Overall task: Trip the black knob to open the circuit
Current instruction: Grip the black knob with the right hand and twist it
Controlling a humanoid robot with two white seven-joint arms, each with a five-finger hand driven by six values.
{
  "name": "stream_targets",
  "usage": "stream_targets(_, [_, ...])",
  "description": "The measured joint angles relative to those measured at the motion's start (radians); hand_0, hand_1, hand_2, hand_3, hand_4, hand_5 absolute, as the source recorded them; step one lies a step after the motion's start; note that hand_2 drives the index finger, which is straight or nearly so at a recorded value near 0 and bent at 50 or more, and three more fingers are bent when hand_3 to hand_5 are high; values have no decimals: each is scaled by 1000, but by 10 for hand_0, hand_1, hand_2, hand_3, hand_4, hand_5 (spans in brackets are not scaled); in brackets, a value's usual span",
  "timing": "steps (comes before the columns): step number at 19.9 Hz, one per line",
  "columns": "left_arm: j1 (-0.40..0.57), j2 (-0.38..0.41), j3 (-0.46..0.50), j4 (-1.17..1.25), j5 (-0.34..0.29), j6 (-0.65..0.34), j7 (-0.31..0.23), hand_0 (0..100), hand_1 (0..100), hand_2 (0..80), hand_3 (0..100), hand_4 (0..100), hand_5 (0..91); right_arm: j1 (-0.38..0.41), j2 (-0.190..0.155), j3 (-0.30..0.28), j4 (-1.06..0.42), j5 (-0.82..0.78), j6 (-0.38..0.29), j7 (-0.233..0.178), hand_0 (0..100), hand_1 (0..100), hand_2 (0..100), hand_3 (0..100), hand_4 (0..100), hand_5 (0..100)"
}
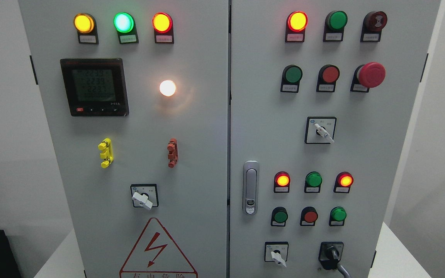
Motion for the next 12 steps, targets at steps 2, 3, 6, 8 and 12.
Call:
stream_targets(2, [0, 0, 0, 0, 0, 0, 0, 120, 389, 0, 0, 0, 0, 0, 0, 3, 0, 0, 0, -1, 0, 0, 0, 1000, 1000, 1000])
stream_targets(3, [0, 0, 0, 0, 0, 0, 0, 120, 389, 0, 0, 0, 0, 0, 0, 4, 0, 0, 0, -1, 0, 0, 0, 1000, 1000, 1000])
stream_targets(6, [0, 0, 0, 0, 0, 0, 0, 120, 389, 0, 0, 0, 0, 1, 0, 9, -1, 0, 0, -2, 0, 0, 0, 1000, 1000, 1000])
stream_targets(8, [0, 0, 0, 0, 0, 0, 0, 120, 389, 0, 0, 0, 0, 1, 1, 13, -1, 0, 0, -2, 0, 0, 0, 1000, 1000, 1000])
stream_targets(12, [0, 0, 0, 0, 0, 0, 0, 120, 389, 0, 0, 0, 0, 1, 1, 19, -1, 0, -1, -4, 0, 0, 0, 1000, 1000, 1000])
